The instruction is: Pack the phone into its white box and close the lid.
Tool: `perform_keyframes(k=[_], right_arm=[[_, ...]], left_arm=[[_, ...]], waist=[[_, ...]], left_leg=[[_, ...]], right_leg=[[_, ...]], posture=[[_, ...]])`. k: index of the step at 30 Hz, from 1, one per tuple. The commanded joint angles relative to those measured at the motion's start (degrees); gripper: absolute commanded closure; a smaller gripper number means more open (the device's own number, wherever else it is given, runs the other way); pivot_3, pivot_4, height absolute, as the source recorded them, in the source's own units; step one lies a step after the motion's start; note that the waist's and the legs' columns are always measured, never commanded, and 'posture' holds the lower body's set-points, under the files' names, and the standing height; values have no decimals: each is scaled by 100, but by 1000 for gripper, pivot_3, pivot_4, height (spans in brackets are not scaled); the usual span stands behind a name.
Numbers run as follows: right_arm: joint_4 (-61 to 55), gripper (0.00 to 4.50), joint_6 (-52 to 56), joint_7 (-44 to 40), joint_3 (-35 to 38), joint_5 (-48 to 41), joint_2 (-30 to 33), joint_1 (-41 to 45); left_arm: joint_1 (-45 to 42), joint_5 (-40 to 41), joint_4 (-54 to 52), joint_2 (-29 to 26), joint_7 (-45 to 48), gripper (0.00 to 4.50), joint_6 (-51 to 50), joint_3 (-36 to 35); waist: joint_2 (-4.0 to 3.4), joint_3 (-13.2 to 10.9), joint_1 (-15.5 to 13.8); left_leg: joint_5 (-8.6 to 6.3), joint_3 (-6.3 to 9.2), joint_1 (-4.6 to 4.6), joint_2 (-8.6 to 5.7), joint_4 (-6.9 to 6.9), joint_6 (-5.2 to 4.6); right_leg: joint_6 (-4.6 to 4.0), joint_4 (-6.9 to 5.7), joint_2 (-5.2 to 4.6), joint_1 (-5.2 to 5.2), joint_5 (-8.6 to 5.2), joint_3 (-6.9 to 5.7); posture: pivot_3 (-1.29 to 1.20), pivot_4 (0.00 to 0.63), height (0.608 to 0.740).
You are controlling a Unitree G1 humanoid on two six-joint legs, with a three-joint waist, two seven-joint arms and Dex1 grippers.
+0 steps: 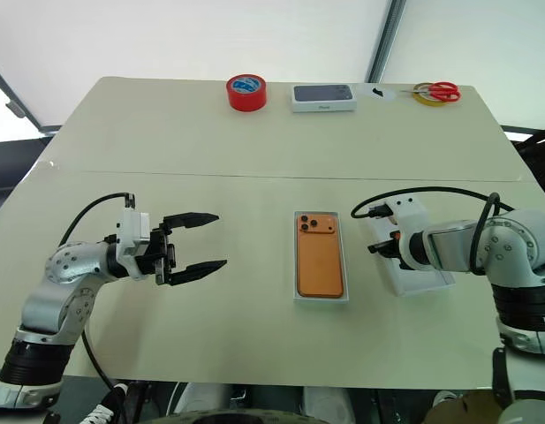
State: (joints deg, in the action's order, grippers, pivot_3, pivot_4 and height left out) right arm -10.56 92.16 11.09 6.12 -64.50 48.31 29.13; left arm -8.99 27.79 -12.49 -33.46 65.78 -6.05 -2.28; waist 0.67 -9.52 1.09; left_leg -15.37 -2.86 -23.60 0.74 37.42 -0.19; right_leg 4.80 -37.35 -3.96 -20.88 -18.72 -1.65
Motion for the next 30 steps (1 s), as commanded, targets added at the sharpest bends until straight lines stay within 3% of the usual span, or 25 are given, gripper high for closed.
perform_keyframes(k=[1, 5, 8, 11, 16, 19, 22, 30], right_arm=[[127, 4500, 34, 314, 503, 292, -374, 365], [-201, 4500, -1013, -418, 357, 860, -580, 660], [-128, 4500, -1697, -714, 599, 966, -1116, 886], [-6, 4500, -2437, -1002, 1091, 533, -2004, 1301], [-248, 4500, -2239, -551, 1686, -1578, -3052, 809], [-272, 4500, -2484, -17, 1472, -3444, -2957, 280], [-548, 4500, -2553, -33, 1014, -4576, -2501, -307], [-967, 4500, -2745, -1152, 333, -4850, -1991, -900]], left_arm=[[-107, 126, -60, -17, -88, 1030, -103, -56], [-169, 149, -15, 72, -220, 3046, -193, -61], [-203, 182, -13, 182, -410, 4450, -271, -69], [-272, 109, 64, 370, -710, 4450, -261, -71], [-313, 38, 46, 552, -1058, 4450, -271, -70], [-289, 132, -45, 600, -1136, 4450, -421, -22], [-266, 202, -127, 667, -1221, 4450, -510, -10], [-272, 227, -178, 725, -1230, 4450, -516, 5]], waist=[[-5, -2, -8], [-8, -4, -28], [-8, -4, -17], [-9, -5, -19], [-5, -3, -83], [-5, -5, -94], [-5, -5, -52], [-11, -6, -26]], left_leg=[[1, 0, 0, 2, -1, 1], [1, 0, -23, 4, -2, 2], [2, 1, -55, 10, 13, 1], [2, 2, -66, 13, 28, 1], [1, 11, -79, 17, 52, -1], [-8, 7, -83, 9, 68, -15], [-11, 7, -81, 7, 73, -20], [-11, 6, -80, 17, 71, -21]], right_leg=[[0, -1, 4, -2, 0, 1], [0, -3, 10, -27, 0, 2], [2, -12, 17, -55, 1, 2], [2, -29, 20, -65, 1, 2], [2, -66, 23, -69, 1, -2], [2, -64, 12, -63, 1, -2], [2, -62, 10, -61, 1, -2], [2, -59, 24, -71, 0, 4]], posture=[[0, 150, 738], [0, 150, 738], [0, 150, 738], [0, 150, 738], [0, 150, 738], [0, 150, 738], [0, 150, 738], [0, 150, 738]])
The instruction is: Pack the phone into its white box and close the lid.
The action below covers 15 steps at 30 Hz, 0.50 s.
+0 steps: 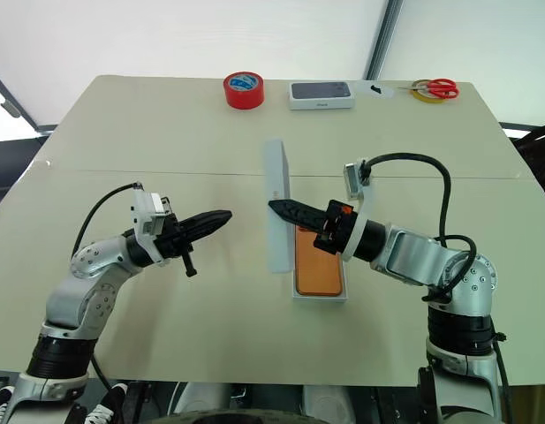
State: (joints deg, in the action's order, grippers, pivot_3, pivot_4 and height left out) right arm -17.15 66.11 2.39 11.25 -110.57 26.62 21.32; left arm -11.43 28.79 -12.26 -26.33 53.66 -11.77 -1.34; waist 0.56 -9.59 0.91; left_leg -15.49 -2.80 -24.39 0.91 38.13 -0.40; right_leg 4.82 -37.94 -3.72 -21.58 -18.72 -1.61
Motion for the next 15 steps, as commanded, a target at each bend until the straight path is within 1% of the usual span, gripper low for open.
perform_keyframes(k=[1, 3, 7, 10, 13, 15], right_arm=[[-298, 4500, -92, -402, -311, -243, 307, -235], [-313, 4500, -44, -433, -601, -243, 588, -433], [73, 4500, -194, -125, -1016, -243, 676, -598], [432, 4500, -228, 24, -1110, -243, 491, -585], [595, 4500, -313, 208, -1101, -243, 356, -562], [670, 4500, -421, 322, -1084, -243, 265, -533]], left_arm=[[-25, 181, -240, 38, -40, 4450, 15, -92], [17, 225, -323, 55, -57, 4450, -28, -61], [182, 208, -465, 26, -12, 4450, -61, 61], [340, 262, -627, 34, -19, 4450, -182, 168], [588, 127, -819, 90, -55, 4450, -143, 413], [671, -25, -768, 219, -161, 4450, -18, 571]], waist=[[2, 1, -23], [3, 1, -54], [5, 1, -15], [4, 1, -13], [4, 1, -26], [4, 1, -41]], left_leg=[[0, 0, 0, 0, 0, 0], [0, 2, -1, -2, 2, -1], [-1, 1, 0, -4, 4, -2], [-1, 1, 1, -2, 2, -1], [-1, 1, 0, -2, 2, -1], [-1, 1, 0, -2, 2, -1]], right_leg=[[0, 0, 0, 1, 0, 0], [0, 3, -4, 5, 0, -1], [0, 8, -8, 7, 0, 0], [-1, 7, -6, 5, 0, -1], [-1, 8, -6, 6, 0, 0], [0, 8, -6, 7, 0, 0]], posture=[[0, 150, 738], [0, 150, 738], [0, 150, 738], [0, 150, 738], [0, 150, 738], [0, 150, 738]])
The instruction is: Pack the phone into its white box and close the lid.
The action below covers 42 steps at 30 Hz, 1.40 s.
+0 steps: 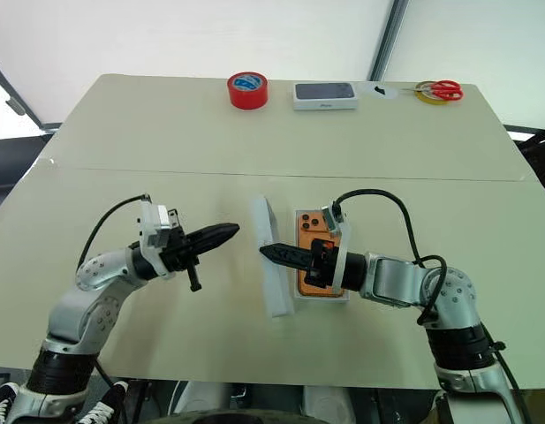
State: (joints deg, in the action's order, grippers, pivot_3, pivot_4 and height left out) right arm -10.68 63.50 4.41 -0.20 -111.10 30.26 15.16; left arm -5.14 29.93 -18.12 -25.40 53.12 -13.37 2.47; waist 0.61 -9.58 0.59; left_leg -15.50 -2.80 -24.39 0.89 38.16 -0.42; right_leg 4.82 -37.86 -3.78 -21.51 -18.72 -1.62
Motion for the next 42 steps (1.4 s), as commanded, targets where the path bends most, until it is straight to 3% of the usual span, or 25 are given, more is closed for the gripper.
perform_keyframes(k=[1, 12, 16, 24, 28, 30, 33, 35, 42], right_arm=[[62, 4500, -165, 129, 57, -190, -99, 87], [570, 4500, -254, 178, 307, -167, 178, 165], [543, 2712, -205, -51, 490, 116, 589, 164], [871, 2712, 81, -1620, 1185, 1397, 1663, 27], [583, 2712, -764, -2527, 928, 3485, 1984, 48], [565, 2712, -989, -2586, 950, 3932, 1834, 62], [219, 3572, -1807, -2898, 799, 5137, 1758, -316], [-37, 4435, -2177, -3111, 748, 5621, 1700, -518], [-335, 4435, -2913, -3827, 597, 6870, 1701, -918]], left_arm=[[46, -171, -132, 197, -164, 4450, 158, 237], [-501, -575, 735, 951, -386, 4450, 461, 643], [-765, -712, 1170, 1137, -221, 4500, 592, 861], [-1225, -926, 1851, 1579, -194, 4500, 784, 1103], [-1014, -966, 1677, 1325, -41, 4500, 681, 1076], [-905, -1034, 1616, 1144, 24, 4500, 701, 1072], [-776, -1029, 1541, 821, 180, 4500, 601, 1046], [-808, -1123, 1655, 734, 169, 4500, 554, 1077], [-1040, -1648, 2046, 923, 117, 4500, 772, 1460]], waist=[[0, 0, -13], [0, 2, -16], [0, 2, -28], [0, 2, -124], [-2, 3, -118], [-2, 3, -105], [-3, 3, -134], [-3, 3, -150], [-4, 3, -135]], left_leg=[[0, 0, 1, 0, 1, 0], [0, 0, 3, -1, 3, -1], [0, 0, 2, -2, 4, -1], [-1, -1, 1, -2, 5, -2], [-1, -1, 2, -1, 6, -2], [-1, -1, 3, 2, 4, -2], [-1, 0, 2, 3, 4, -2], [-1, 1, 1, 2, 5, -2], [-1, 1, 3, -4, 10, -2]], right_leg=[[0, 0, 0, 1, 0, 0], [0, -1, 1, 6, 0, -2], [0, 0, 1, 4, 0, -2], [1, 1, 4, 3, 0, -2], [1, 1, 6, 3, 0, -1], [0, 1, 10, 2, 0, 0], [0, 0, 11, 0, 0, 0], [0, 0, 8, 1, 0, -1], [1, 1, 2, 7, 0, -2]], posture=[[0, 150, 738], [0, 150, 738], [0, 150, 738], [0, 150, 738], [0, 150, 738], [0, 150, 738], [0, 150, 738], [0, 150, 738], [0, 150, 738]])
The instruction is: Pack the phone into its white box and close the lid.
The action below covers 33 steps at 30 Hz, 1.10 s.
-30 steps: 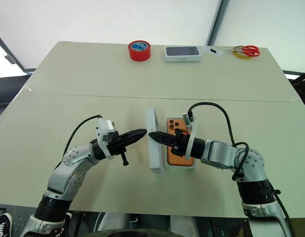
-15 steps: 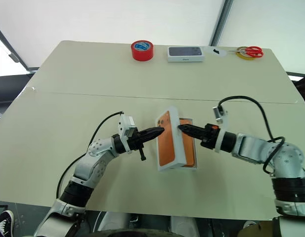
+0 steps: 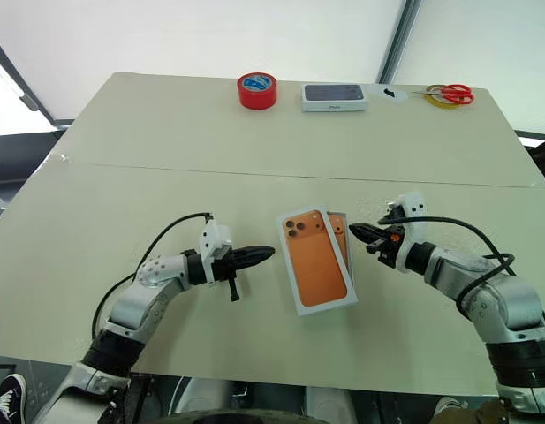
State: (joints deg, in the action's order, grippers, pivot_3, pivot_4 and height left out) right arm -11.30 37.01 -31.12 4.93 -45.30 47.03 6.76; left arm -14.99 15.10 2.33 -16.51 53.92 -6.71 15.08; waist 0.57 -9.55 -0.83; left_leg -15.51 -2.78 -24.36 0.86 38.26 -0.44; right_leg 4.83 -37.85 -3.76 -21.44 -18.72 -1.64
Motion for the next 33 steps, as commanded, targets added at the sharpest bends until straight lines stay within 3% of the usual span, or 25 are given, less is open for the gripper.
perform_keyframes(k=[1, 13, 27, 33], right_arm=[[-322, 4435, -293, -353, 104, 349, 14, -109], [-408, 4435, -319, -594, 145, 879, -202, -85], [96, 4435, -657, -689, -210, 2223, -286, 139], [294, 4435, -740, -723, 496, 1945, -498, 356]], left_arm=[[-61, -214, 48, 38, 36, 4500, 153, 214], [-754, -186, 894, 721, -367, 4500, 325, 49], [-883, -416, 1269, 786, -576, 4500, 578, -71], [-911, -107, 860, 887, -668, 4500, 472, -356]], waist=[[0, 0, 11], [-1, 1, 9], [-2, 1, 8], [-1, 1, 3]], left_leg=[[0, 0, 0, 0, -1, 0], [1, 2, 5, 0, 1, 2], [4, 0, 6, 0, 2, 6], [7, 0, 6, 0, 2, 12]], right_leg=[[0, 0, 1, -1, 0, 0], [0, -4, 2, 2, 0, -1], [0, -8, 5, 2, 0, -1], [0, -9, 5, 2, 0, -1]], posture=[[0, 150, 738], [0, 150, 738], [0, 150, 738], [0, 150, 738]])
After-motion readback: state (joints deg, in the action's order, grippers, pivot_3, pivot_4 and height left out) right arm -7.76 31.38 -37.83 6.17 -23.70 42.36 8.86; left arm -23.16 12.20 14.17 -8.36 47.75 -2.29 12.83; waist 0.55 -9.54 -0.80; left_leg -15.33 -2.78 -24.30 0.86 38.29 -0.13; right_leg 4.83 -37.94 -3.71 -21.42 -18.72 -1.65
